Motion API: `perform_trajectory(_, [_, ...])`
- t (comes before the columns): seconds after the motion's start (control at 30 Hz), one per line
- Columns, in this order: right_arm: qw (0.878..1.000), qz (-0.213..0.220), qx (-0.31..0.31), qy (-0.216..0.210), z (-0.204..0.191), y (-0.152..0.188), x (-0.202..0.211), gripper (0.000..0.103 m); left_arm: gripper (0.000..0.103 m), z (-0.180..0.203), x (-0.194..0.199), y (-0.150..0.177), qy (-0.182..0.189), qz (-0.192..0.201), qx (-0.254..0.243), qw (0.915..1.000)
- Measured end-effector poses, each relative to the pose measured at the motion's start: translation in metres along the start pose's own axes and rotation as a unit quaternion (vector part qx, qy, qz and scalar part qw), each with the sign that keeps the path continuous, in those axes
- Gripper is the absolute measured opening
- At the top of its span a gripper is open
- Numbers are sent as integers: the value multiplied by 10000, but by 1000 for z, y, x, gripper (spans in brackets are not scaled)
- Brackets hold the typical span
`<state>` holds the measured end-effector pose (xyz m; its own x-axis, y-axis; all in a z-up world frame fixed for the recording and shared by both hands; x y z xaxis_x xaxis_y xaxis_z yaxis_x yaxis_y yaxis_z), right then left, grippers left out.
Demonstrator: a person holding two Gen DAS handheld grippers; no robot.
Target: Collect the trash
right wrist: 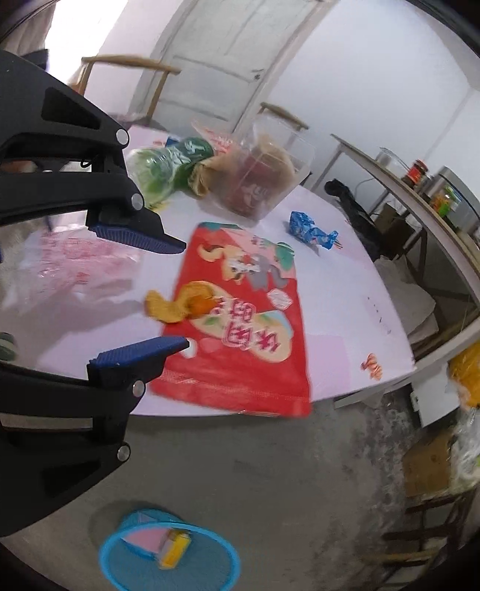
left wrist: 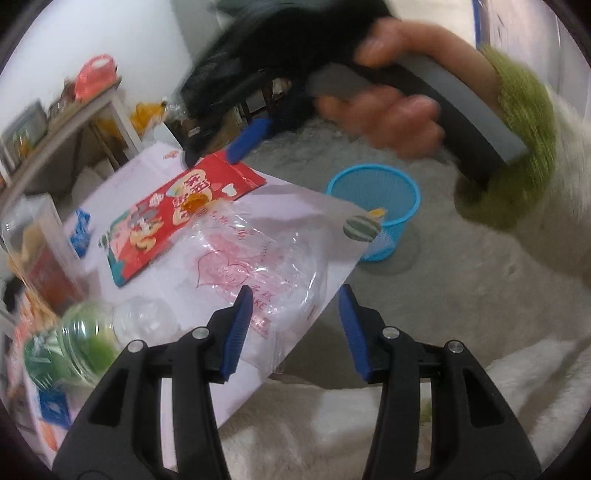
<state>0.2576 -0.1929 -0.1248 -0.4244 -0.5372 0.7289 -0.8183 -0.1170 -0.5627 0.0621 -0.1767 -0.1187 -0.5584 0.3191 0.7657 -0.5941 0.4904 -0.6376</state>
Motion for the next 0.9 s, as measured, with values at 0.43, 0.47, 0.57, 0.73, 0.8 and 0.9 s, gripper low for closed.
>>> perform_trajectory(0.43, [9889, -539, 953, 1006, 5, -3, -49, 43, 46, -17, 9, -6, -213, 298, 309, 9989])
perform_trajectory(0.47, [9885, -535, 955, 1048, 6, -2, -49, 36, 46, -17, 9, -7, -222, 316, 287, 9988])
perform_trajectory(0.57, [9924, -488, 731, 856, 8, 1, -47, 17, 46, -17, 4, -8, -196, 290, 244, 9991])
perform_trajectory(0.73, [9976, -93, 220, 656, 16, 4, -29, 13, 46, -21, -19, -2, -130, -28, 222, 9997])
perform_trajectory(0.8, [9986, 42, 27, 521, 19, 6, -21, 13, 47, -24, -22, -4, -69, -32, 269, 9996])
perform_trajectory(0.9, [9988, 210, -280, 335, 26, 16, -9, 12, 41, -24, -25, -6, -32, -42, 301, 9995])
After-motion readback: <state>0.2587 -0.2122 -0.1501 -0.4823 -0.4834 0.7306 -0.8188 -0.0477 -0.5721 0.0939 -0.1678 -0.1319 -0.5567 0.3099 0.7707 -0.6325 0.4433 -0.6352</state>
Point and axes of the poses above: each gripper's, at about its wrist camera, not at the fingertips, and x roughly against the way its jaws point, z to its right, y to its underside, the point moved 10 cm from there along -x, roughly the way its jaws point, and after that the axes turned 12 degrees about x, right-handed, at the moved point
